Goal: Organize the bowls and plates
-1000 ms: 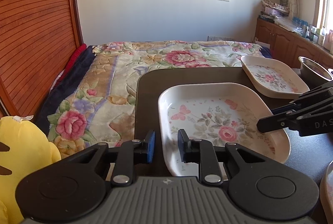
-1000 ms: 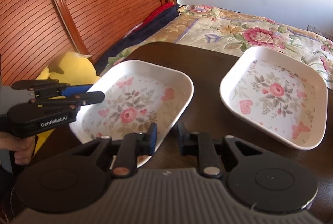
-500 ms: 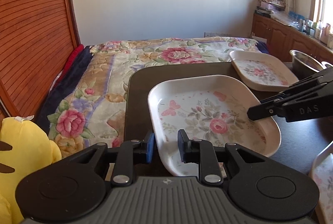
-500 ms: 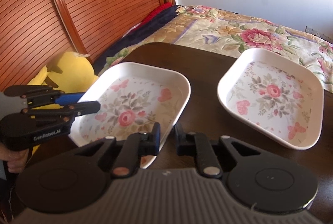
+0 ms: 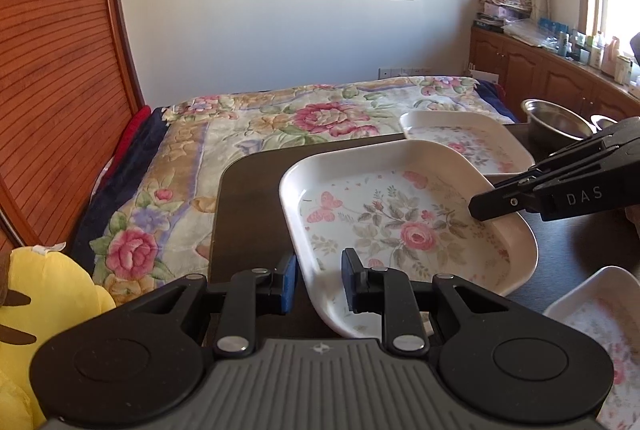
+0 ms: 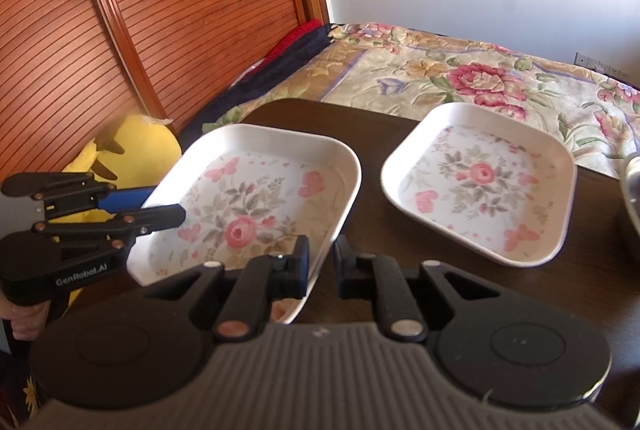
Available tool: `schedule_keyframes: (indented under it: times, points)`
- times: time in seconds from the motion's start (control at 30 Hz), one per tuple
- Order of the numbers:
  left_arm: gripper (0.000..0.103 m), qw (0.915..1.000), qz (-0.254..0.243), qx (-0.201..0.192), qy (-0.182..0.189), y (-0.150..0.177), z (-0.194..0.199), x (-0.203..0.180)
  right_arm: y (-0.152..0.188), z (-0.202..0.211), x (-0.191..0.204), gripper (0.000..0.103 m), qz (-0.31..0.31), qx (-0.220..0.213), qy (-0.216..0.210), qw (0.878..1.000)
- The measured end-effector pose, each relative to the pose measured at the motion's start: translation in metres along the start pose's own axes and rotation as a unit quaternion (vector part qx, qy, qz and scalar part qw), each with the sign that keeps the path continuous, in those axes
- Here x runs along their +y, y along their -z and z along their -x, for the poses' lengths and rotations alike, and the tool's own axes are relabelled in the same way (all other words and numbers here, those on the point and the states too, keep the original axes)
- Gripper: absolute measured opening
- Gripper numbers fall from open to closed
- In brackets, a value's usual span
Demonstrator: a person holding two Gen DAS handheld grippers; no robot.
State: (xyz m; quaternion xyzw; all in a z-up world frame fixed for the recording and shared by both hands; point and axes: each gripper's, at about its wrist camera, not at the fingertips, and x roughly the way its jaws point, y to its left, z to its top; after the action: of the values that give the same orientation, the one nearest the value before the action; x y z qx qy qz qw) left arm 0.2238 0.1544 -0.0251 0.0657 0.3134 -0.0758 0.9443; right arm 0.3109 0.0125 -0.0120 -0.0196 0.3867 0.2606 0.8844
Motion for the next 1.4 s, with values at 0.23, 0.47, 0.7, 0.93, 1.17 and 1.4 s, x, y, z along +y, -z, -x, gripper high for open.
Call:
schedule_keyframes:
  times: [0.23, 0.47, 0.7, 0.93, 1.17, 1.4]
  points:
    - [0.025, 0.9999, -0.014, -0.004, 0.005, -0.004, 0.014, -0.02, 0.007, 0.024, -0.008, 0.014, -0.001, -0.011, 0.006, 1.0]
    - [0.025, 0.9995, -0.027, -0.005, 0.015, -0.004, 0.03, -0.045, 0.017, 0.049, -0.018, 0.014, -0.003, -0.017, 0.016, 1.0]
    - [0.025, 0.999, -0.036, 0.001, 0.028, 0.004, 0.044, -0.072, 0.034, 0.072, -0.029, 0.014, -0.011, -0.023, 0.023, 0.999]
    - [0.025, 0.9984, -0.043, 0.001, 0.038, 0.016, 0.062, -0.096, 0.055, 0.097, -0.038, 0.014, -0.018, -0.032, 0.03, 0.999]
    - [0.026, 0.9979, -0.043, 0.005, 0.048, 0.03, 0.078, -0.116, 0.077, 0.114, -0.045, 0.014, -0.032, -0.034, 0.028, 0.999]
    - [0.026, 0.9977, -0.04, 0.013, 0.053, 0.043, 0.084, -0.125, 0.094, 0.121, -0.045, 0.015, -0.037, -0.031, 0.023, 0.999]
